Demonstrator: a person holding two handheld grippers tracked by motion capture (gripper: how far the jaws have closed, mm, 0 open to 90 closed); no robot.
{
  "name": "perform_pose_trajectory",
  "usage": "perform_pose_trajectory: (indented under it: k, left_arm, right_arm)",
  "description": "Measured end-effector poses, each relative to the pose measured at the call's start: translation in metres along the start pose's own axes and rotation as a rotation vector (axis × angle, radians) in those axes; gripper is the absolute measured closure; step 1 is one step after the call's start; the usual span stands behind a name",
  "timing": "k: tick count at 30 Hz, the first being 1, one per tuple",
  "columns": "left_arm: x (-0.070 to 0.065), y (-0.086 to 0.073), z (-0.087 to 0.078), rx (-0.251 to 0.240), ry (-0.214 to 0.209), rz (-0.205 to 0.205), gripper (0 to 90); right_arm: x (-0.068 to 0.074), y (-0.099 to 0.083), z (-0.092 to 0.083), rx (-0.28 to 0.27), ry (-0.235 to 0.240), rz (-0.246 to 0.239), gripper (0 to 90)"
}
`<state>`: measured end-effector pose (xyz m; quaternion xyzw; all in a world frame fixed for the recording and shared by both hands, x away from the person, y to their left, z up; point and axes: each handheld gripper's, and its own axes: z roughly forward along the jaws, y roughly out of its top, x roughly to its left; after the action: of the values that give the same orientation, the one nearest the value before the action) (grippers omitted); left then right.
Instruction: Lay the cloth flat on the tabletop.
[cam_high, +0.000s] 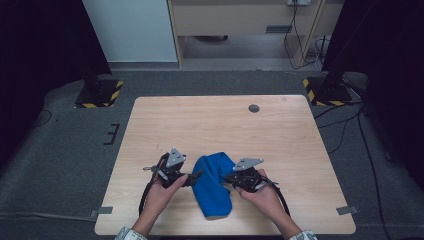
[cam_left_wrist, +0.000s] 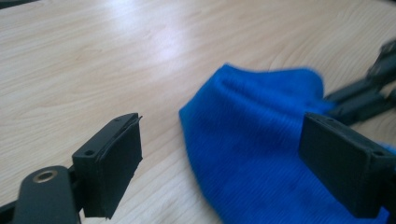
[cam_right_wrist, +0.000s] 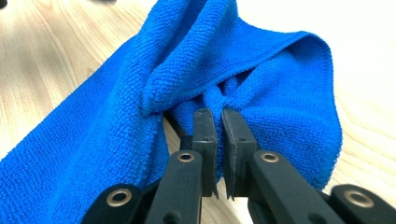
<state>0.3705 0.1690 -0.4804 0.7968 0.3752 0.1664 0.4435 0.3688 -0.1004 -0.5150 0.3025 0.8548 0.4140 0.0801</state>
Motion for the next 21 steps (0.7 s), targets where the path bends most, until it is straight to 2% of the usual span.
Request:
perform_pose_trajectory:
  k: [3, 7, 10, 12, 15, 17, 18, 21]
  left_arm:
    - [-0.005, 0.007, 0.003, 0.001, -0.012, 0.013, 13.0]
    - [-0.011, 0.011, 0.014, 0.033, 0.017, 0.033, 13.4]
    - [-0.009, 0.008, 0.019, 0.061, 0.025, 0.03, 18.6]
    - [-0.008, 0.008, 0.019, 0.066, 0.035, 0.035, 24.0]
    - [-0.001, 0.004, 0.021, 0.111, 0.027, 0.03, 33.6]
    - [0.002, 0.002, 0.023, 0.134, 0.001, 0.017, 43.6]
    - [0.003, 0.001, 0.024, 0.144, 0.009, 0.018, 45.7]
    - [0.006, 0.0, 0.024, 0.162, 0.001, 0.04, 61.0]
  right_arm:
    - [0.003, 0.001, 0.002, -0.003, 0.001, -0.011, 85.3]
    - [0.008, 0.003, 0.003, -0.01, 0.004, -0.027, 85.4]
    - [0.009, 0.004, 0.003, -0.014, 0.005, -0.035, 85.4]
    - [0.009, 0.004, 0.003, -0.015, 0.004, -0.036, 85.5]
    - [0.008, 0.004, 0.004, -0.017, 0.002, -0.038, 85.6]
    - [0.009, 0.005, 0.003, -0.02, 0.004, -0.039, 85.7]
    - [0.009, 0.005, 0.003, -0.021, 0.004, -0.039, 85.7]
    - [0.007, 0.006, 0.001, -0.029, 0.006, -0.036, 85.8]
